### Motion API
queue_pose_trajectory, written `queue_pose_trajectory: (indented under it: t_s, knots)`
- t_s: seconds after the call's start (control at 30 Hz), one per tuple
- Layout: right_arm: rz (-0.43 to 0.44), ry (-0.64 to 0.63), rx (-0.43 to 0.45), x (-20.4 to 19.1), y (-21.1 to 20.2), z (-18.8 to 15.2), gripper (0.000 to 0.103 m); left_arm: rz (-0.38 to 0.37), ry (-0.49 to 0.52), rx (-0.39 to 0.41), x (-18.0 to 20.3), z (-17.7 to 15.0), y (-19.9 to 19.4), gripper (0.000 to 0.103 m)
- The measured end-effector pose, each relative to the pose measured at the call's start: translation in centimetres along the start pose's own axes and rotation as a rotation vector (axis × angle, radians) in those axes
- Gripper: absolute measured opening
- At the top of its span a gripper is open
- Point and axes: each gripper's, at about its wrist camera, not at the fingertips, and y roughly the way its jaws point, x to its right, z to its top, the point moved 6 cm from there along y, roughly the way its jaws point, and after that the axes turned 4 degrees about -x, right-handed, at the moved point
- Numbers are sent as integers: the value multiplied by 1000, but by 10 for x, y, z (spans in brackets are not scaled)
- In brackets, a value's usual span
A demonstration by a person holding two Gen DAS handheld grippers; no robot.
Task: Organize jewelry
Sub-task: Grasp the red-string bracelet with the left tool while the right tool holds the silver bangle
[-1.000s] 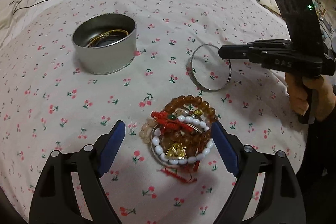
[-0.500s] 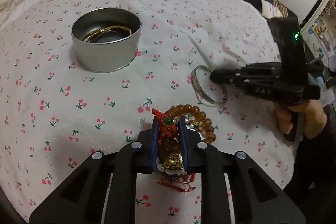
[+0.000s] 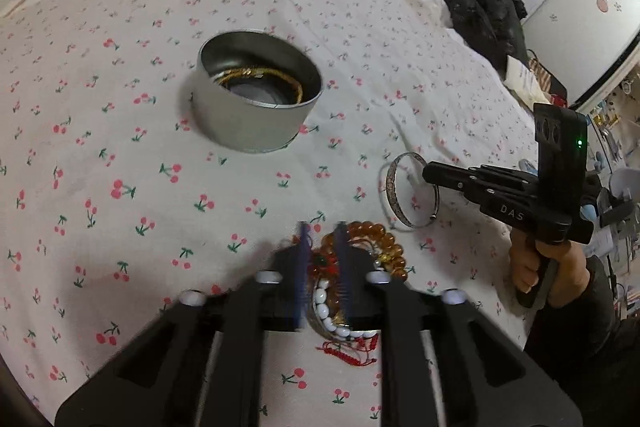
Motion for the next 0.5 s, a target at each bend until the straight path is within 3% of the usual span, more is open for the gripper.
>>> queue_pose_trajectory:
  t_s: [0.1,0.2,0.27,0.3,0.33,0.47,0.5]
  knots:
    - [5,0,0,0,-1,1,3,-8,-2,8,-1,0,-4,1]
    - [9,10,-34,2,6,-2,4,-9,-17,-33,-6,-4,0,3]
    - [-7,21,-56,4,12,-4,4,6,-28,-54,-8,-5,3,36]
    - [-18,25,-68,5,16,-5,4,32,-33,-46,-9,-5,3,76]
    - [-21,27,-78,5,18,-6,4,56,-35,-25,-9,-4,2,86]
    - [-38,21,-89,5,24,-8,5,31,-24,-14,-3,-1,7,86]
    - [-40,21,-91,6,25,-9,5,35,-27,-25,-4,-1,11,79]
